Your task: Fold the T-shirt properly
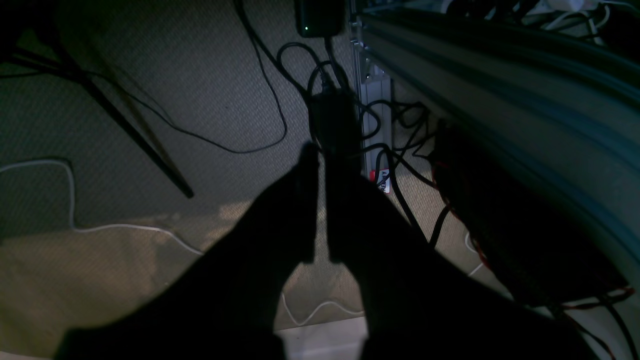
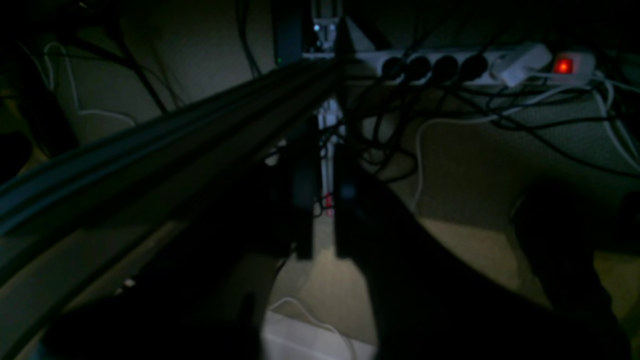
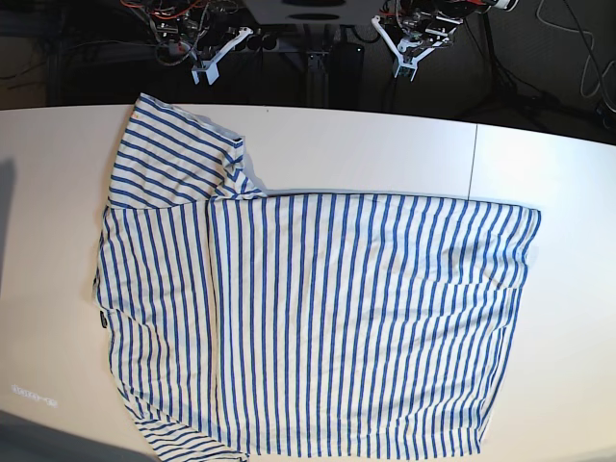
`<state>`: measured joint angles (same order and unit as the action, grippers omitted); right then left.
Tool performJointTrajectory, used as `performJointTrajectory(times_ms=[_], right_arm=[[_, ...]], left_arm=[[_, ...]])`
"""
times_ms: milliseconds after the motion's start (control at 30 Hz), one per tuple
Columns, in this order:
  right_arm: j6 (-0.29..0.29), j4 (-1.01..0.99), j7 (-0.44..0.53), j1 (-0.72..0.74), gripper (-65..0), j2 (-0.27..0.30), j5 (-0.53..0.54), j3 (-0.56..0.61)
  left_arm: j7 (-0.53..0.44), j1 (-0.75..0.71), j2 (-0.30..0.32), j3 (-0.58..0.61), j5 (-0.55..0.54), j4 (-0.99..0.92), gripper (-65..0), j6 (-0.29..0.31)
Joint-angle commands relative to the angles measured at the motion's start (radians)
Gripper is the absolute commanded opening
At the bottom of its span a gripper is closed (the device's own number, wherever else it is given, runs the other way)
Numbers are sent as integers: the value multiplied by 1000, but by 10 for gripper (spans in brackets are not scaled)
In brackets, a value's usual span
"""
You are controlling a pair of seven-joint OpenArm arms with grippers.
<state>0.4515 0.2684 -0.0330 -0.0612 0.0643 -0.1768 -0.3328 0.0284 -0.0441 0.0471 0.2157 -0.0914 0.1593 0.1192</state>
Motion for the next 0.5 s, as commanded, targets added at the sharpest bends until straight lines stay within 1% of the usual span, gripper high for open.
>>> performJointTrajectory(times_ms=[0, 67, 467], right_arm=[[-63, 6, 11, -3, -573, 8, 2, 1], [-63, 6, 11, -3, -573, 7, 2, 1], [-63, 6, 11, -3, -573, 7, 2, 1]], left_arm=[[-11, 2, 0, -1, -1, 5, -587, -21], [-26, 2, 0, -1, -1, 5, -587, -21], [-26, 2, 0, -1, -2, 5, -587, -21]])
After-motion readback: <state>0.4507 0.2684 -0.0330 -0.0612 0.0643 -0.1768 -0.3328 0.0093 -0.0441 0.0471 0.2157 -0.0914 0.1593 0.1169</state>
